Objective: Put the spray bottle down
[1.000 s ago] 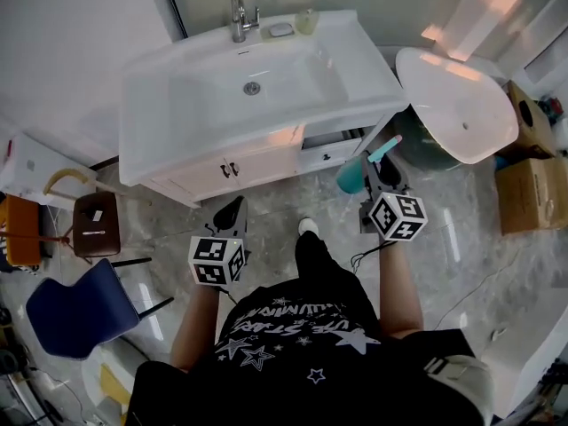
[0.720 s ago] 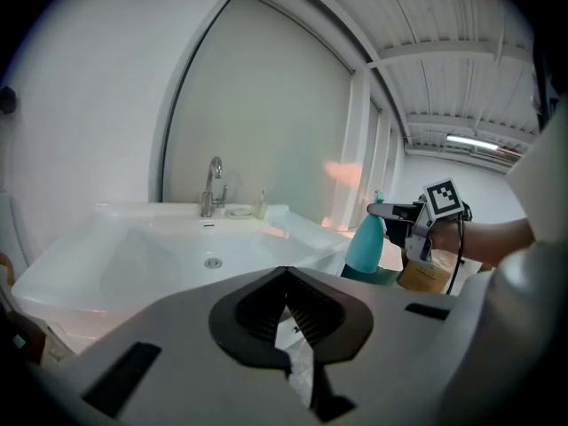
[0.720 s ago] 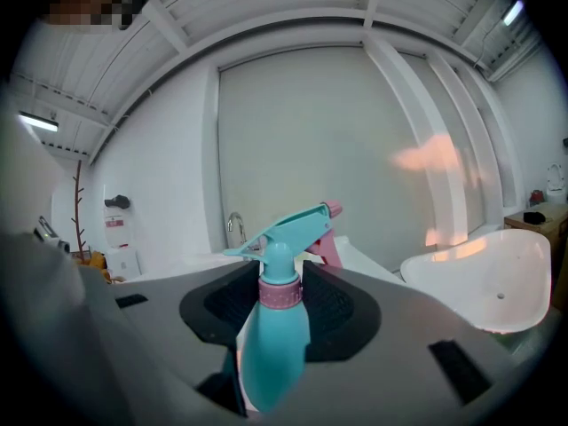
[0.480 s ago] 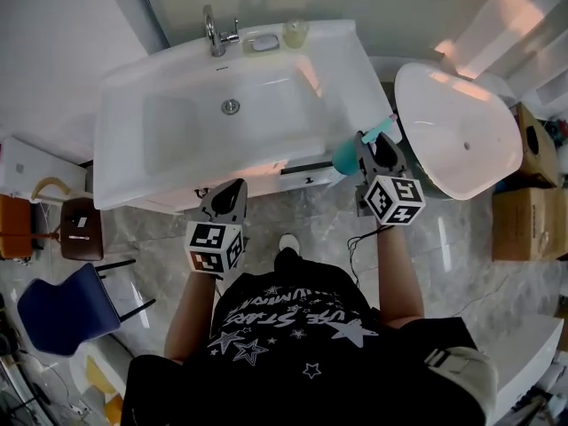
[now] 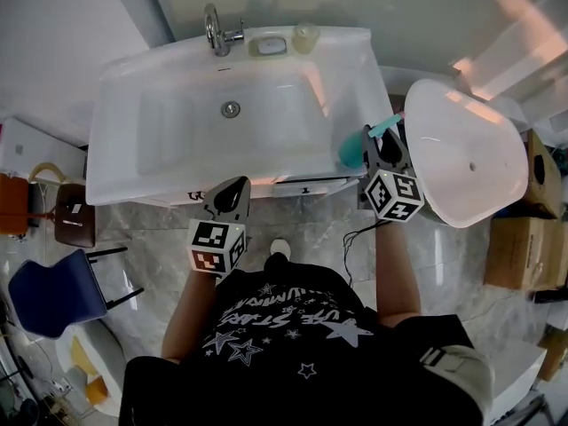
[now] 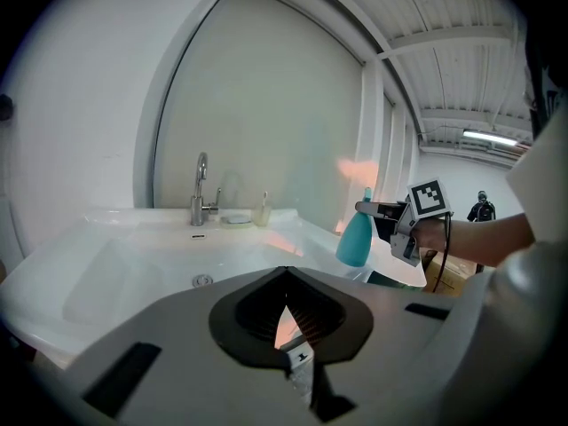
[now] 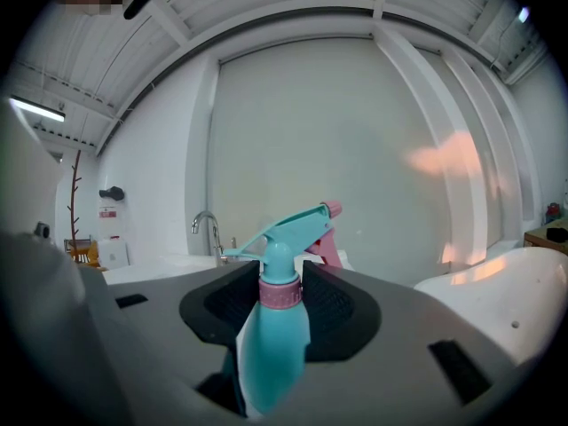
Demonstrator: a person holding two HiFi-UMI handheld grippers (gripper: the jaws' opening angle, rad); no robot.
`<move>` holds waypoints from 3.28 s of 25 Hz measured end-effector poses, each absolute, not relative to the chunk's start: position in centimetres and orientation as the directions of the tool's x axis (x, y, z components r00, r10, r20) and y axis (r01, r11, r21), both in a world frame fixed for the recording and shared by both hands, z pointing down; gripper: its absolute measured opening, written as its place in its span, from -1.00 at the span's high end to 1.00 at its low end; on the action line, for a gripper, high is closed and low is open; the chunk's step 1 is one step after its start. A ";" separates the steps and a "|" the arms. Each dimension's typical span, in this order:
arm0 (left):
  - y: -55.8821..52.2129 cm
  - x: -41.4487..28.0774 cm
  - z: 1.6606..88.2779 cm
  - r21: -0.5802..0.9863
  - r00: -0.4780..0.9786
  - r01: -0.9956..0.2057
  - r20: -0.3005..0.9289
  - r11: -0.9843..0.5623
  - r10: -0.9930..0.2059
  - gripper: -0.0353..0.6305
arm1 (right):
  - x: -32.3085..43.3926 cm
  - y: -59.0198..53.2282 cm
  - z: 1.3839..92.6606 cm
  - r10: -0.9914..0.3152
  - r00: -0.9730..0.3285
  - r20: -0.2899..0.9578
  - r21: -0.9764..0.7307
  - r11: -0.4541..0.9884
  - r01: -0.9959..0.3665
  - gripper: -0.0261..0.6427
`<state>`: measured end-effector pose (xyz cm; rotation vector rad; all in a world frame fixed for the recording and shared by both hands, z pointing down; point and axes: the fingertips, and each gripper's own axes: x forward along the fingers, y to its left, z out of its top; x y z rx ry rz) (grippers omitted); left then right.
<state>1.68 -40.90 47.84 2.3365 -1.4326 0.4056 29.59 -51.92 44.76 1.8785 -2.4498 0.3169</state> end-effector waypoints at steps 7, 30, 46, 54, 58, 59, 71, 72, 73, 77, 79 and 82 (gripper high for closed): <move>-42.6 1.5 49.0 0.160 0.421 -0.905 0.460 -0.393 -0.782 0.85 | 28.8 -55.2 46.6 -0.945 -0.281 0.167 -0.107 0.266 -0.958 0.44; -43.8 2.1 50.5 0.152 0.418 -0.904 0.508 -0.400 -0.753 0.85 | 28.7 -56.7 49.6 -0.952 -0.275 0.135 -0.062 0.268 -0.961 0.41; -37.7 0.6 49.0 0.163 0.478 -0.873 0.480 -0.460 -0.736 0.85 | 29.5 -48.9 47.9 -0.969 -0.169 0.180 -0.054 0.162 -0.985 0.19; -30.5 -3.8 47.6 0.160 0.477 -0.875 0.453 -0.457 -0.753 0.85 | 24.6 -41.3 44.1 -0.977 -0.183 0.112 -0.077 0.175 -0.982 0.54; -26.8 -6.1 46.9 0.152 0.478 -0.874 0.433 -0.461 -0.764 0.85 | 21.2 -37.1 42.9 -0.972 -0.216 0.089 -0.108 0.206 -0.973 0.77; -25.9 -6.6 46.8 0.152 0.478 -0.875 0.428 -0.460 -0.767 0.85 | 20.2 -36.0 42.7 -0.969 -0.232 0.084 -0.112 0.223 -0.968 0.81; -13.9 -11.2 46.8 0.178 0.494 -0.868 0.403 -0.463 -0.770 0.85 | 12.1 -22.5 41.6 -0.939 -0.326 0.107 -0.015 0.327 -0.945 0.89; -12.8 -11.5 46.9 0.183 0.495 -0.868 0.404 -0.462 -0.770 0.85 | 11.7 -21.4 41.6 -0.939 -0.327 0.109 -0.016 0.328 -0.945 0.89; -11.9 -11.9 47.0 0.185 0.495 -0.868 0.404 -0.461 -0.769 0.85 | 11.3 -20.3 41.7 -0.938 -0.328 0.111 -0.017 0.329 -0.944 0.89; -8.5 -13.0 47.1 0.189 0.499 -0.866 0.401 -0.464 -0.768 0.85 | 10.0 -16.2 42.0 -0.937 -0.327 0.126 -0.026 0.327 -0.945 0.89; -6.9 -13.2 47.1 0.188 0.506 -0.862 0.397 -0.471 -0.766 0.85 | 9.5 -14.3 42.1 -0.937 -0.323 0.134 -0.029 0.323 -0.946 0.89; -4.7 -13.4 47.2 0.191 0.525 -0.850 0.394 -0.491 -0.755 0.85 | 8.5 -11.3 42.2 -0.936 -0.322 0.144 -0.023 0.322 -0.946 0.89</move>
